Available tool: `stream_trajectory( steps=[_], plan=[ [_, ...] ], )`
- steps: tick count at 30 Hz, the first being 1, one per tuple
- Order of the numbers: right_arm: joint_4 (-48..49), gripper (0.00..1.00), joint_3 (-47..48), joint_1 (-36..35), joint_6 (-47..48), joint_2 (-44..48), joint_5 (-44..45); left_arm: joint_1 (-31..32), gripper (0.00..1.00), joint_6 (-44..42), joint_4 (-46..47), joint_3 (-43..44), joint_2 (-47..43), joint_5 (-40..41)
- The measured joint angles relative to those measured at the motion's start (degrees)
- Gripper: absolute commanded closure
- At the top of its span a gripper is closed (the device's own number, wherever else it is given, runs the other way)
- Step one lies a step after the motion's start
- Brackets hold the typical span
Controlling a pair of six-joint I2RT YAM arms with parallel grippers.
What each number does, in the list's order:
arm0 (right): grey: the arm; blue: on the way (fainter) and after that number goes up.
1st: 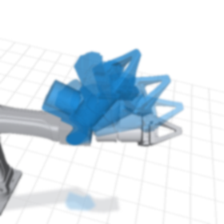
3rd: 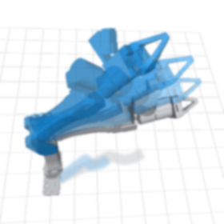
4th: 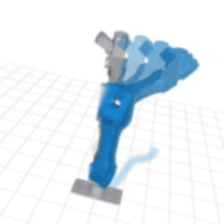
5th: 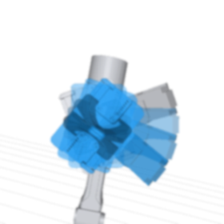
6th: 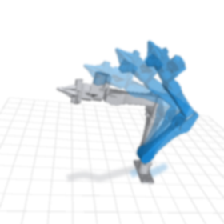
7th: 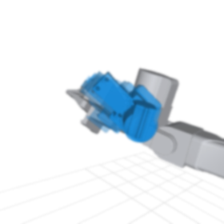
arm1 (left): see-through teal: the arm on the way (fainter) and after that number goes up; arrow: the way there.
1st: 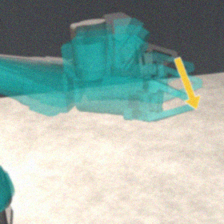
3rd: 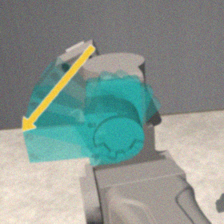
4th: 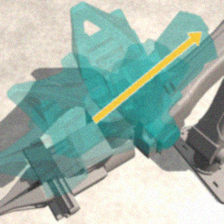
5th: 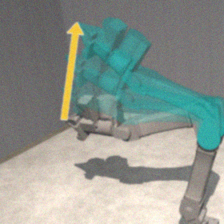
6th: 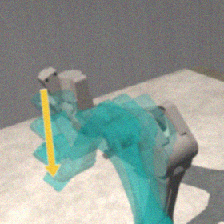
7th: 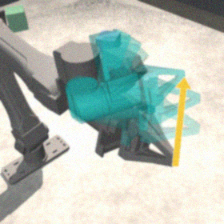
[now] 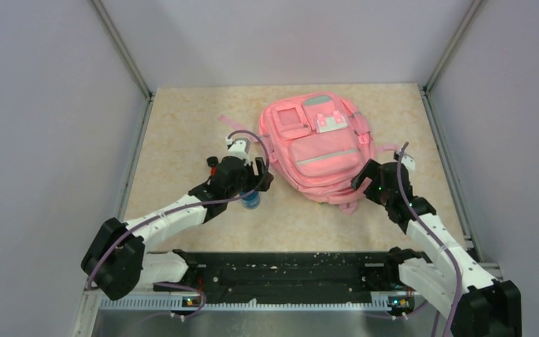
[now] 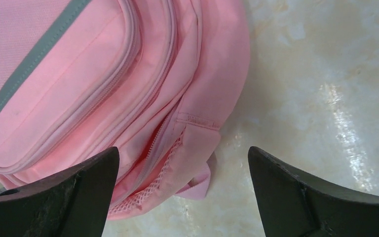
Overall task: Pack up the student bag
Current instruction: Zip the student bag at the center of the board.
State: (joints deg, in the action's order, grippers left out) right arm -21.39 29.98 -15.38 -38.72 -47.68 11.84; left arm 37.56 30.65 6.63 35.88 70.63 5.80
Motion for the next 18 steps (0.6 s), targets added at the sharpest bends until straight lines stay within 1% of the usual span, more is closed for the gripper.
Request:
stream_trajectory(
  steps=[5,14,16,17,18],
  plan=[
    [5.33,0.01,-3.61,0.0,-4.33,-4.66,-3.65,-0.07,0.23,0.33,0.09,-0.09,-0.98,-0.22],
    [13.99,0.01,-4.09,0.0,-6.93,-10.84,-5.25,-0.07,0.23,-0.7,1.14,-1.79,-3.26,-2.12],
    [15.54,0.05,-4.09,0.0,-7.34,-11.67,-5.2,-0.07,0.24,-0.98,1.14,-1.99,-3.39,-3.21],
    [16.28,0.1,-4.09,0.0,-7.52,-12.31,-5.07,-0.07,0.24,-1.11,1.16,-2.01,-3.41,-3.52],
    [17.09,0.19,-4.09,0.0,-7.69,-13.07,-4.98,-0.07,0.24,-1.29,1.18,-1.99,-3.41,-3.8]
  ],
)
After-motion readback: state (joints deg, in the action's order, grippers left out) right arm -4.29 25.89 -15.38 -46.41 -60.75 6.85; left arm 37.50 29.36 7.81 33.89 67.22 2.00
